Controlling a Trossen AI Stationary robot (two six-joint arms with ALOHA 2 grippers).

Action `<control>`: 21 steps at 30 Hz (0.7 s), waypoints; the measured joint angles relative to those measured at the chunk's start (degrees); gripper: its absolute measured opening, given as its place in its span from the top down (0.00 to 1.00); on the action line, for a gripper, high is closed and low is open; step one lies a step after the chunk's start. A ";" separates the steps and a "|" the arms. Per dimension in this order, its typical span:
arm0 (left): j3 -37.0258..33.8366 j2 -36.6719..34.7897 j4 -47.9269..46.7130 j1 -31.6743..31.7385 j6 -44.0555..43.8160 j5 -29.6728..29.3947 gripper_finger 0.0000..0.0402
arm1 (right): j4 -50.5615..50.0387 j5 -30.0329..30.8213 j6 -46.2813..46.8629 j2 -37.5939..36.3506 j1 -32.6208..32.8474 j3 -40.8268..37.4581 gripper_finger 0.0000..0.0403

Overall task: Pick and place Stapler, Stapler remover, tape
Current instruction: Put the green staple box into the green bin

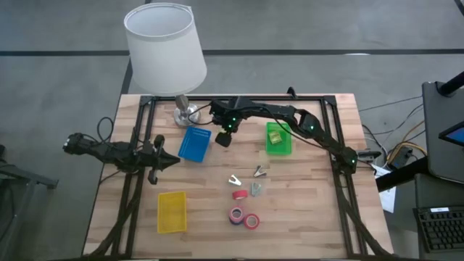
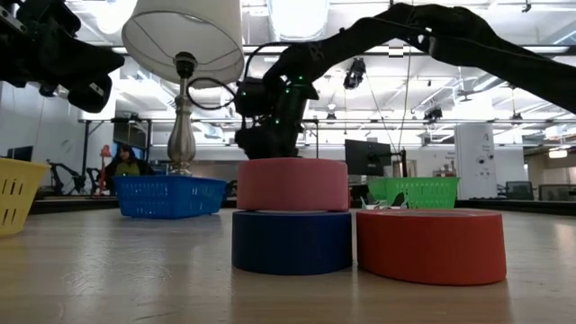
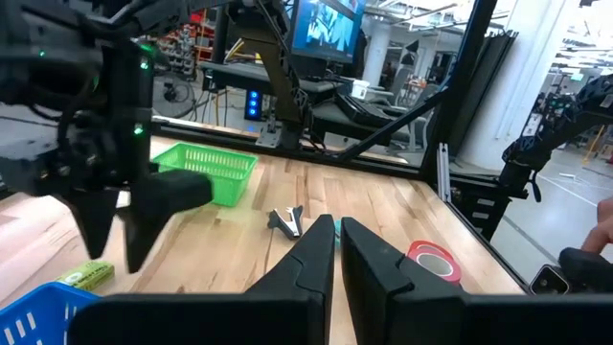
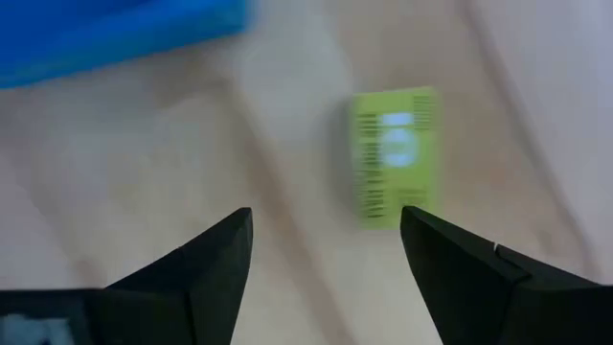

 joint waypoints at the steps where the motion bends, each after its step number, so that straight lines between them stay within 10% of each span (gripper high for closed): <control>1: 0.00 -0.01 0.00 0.00 0.00 0.00 0.94 | 0.01 0.82 0.42 0.09 -0.04 -0.02 0.36; 21: -0.01 0.01 0.01 0.00 0.00 0.00 0.94 | 0.64 6.76 2.39 0.65 0.50 -1.04 0.39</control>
